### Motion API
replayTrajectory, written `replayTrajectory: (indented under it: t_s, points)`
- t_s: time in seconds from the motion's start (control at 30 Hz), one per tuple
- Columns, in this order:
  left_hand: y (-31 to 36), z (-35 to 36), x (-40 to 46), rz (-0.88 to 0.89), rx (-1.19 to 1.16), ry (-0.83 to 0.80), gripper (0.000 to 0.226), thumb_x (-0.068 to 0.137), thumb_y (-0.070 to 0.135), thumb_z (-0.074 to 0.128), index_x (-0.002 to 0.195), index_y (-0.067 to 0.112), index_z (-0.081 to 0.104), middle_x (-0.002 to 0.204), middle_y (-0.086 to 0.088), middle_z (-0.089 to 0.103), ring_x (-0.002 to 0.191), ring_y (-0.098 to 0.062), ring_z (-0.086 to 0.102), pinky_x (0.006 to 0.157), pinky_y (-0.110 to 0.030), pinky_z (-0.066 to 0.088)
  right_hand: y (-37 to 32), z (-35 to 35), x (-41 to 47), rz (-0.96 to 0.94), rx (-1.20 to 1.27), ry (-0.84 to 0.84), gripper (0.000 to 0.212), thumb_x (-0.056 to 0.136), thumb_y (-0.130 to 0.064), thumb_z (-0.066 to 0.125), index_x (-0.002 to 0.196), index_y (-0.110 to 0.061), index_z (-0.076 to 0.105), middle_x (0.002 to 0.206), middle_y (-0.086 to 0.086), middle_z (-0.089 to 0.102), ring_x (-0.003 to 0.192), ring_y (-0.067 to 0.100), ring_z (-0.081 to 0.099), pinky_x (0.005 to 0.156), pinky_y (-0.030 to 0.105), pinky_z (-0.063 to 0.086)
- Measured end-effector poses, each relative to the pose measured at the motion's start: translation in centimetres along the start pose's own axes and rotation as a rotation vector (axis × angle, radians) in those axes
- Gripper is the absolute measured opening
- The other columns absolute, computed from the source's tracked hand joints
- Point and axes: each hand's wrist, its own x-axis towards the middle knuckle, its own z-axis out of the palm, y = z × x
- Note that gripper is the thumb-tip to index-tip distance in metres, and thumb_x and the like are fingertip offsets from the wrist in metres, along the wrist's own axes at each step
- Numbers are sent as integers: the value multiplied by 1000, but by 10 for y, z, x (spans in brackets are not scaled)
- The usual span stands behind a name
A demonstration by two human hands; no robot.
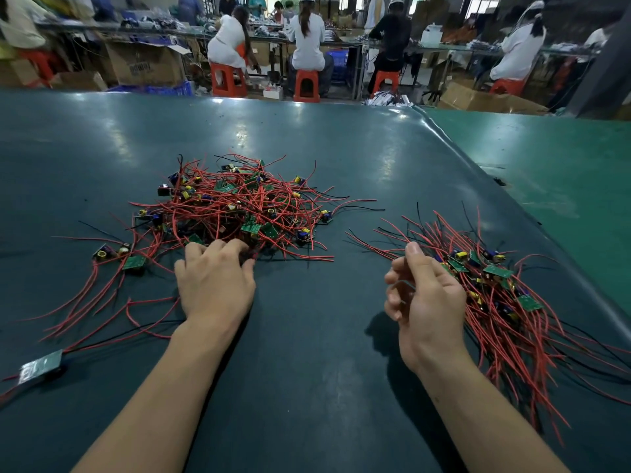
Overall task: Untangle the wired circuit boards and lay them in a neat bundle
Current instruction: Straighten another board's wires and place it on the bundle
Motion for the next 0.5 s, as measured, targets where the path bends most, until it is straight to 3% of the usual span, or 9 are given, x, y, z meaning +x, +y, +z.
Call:
replayTrajectory:
  t_s: [0.1, 0.23, 0.5]
  points:
    - [3, -1, -3, -46, -30, -34, 28, 92, 26, 57, 119, 21, 63, 119, -12, 57, 112, -36, 43, 90, -46, 39, 2, 0, -1, 11, -25, -22, 35, 95, -30, 61, 62, -18, 61, 57, 2, 59, 38, 11, 41, 35, 19, 28]
    - [1, -4, -3, -92, -49, -85, 44, 84, 7, 55, 126, 18, 56, 124, -16, 55, 111, -40, 46, 93, -48, 40, 3, 1, -1, 2, -41, -14, 39, 95, -30, 61, 57, -19, 63, 55, 1, 59, 37, 11, 40, 35, 18, 28]
    - [-2, -7, 0, -26, -325, 133, 28, 78, 0, 62, 104, 10, 62, 103, -13, 63, 93, -33, 55, 84, -42, 42, 2, 1, 2, -7, -40, 1, 41, 95, -29, 62, 54, -22, 65, 53, 0, 58, 38, 9, 41, 35, 18, 27]
